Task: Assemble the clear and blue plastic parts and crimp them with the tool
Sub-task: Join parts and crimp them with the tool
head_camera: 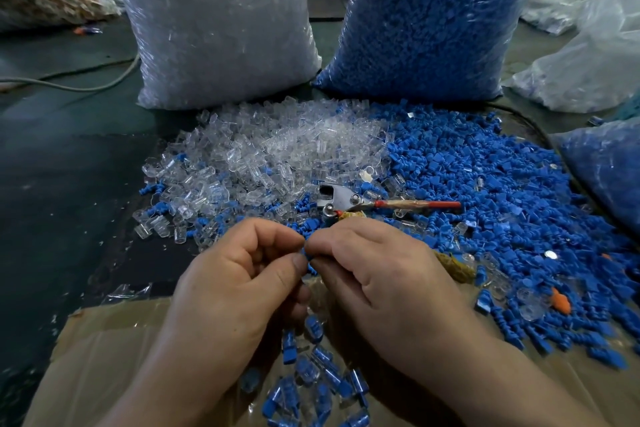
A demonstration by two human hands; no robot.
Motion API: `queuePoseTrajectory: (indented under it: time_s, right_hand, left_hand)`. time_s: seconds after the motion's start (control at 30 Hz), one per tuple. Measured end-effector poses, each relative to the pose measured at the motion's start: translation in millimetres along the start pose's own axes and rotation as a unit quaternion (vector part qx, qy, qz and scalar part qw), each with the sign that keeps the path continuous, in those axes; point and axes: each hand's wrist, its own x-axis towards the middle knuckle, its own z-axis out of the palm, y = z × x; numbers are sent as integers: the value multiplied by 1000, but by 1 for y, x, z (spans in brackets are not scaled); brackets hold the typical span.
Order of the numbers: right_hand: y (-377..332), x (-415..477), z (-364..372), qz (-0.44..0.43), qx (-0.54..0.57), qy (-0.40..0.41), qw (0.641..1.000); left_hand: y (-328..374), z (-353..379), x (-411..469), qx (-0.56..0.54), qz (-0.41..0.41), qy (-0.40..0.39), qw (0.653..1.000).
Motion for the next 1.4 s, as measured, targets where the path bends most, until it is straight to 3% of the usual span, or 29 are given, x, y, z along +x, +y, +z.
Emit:
queuePoseTrajectory:
  time_s: [0.1,0.17,0.23,0.33,0.47,0.73,0.9,1.1,1.27,1.4]
  right_hand:
    - [0,0,0,-21,-10,-6,1000]
    - [2,1,-2,-21,-75,4,997]
    - [10,4,-7,51,-171,-5,984]
    - [29,6,-15,181,-260,-80,945]
    - [37,8,-19,201,-309,-112,923]
    - [42,14,-26,201,-312,-136,919]
    - [36,15,-27,191,-303,-71,931]
    - [31,12,-37,179,-206,37,961]
    - [24,6,-36,120,-163,-12,979]
    - [20,6,-34,101,-193,-86,972]
  left_hand:
    - [-2,-2,2,54,13,8,998]
    - [-3,-3,3,60,11,23,998]
    - [-2,-5,3,45,5,29,999]
    - [-1,-9,4,53,-10,26,998]
    - [-1,-10,8,50,-30,33,998]
    - [0,-10,8,17,-31,39,999]
    - [4,-7,9,-15,-34,55,998]
    - [7,-11,11,-22,-35,91,995]
    - [6,-8,8,-22,-23,85,996]
    - [6,-10,7,-9,-25,84,996]
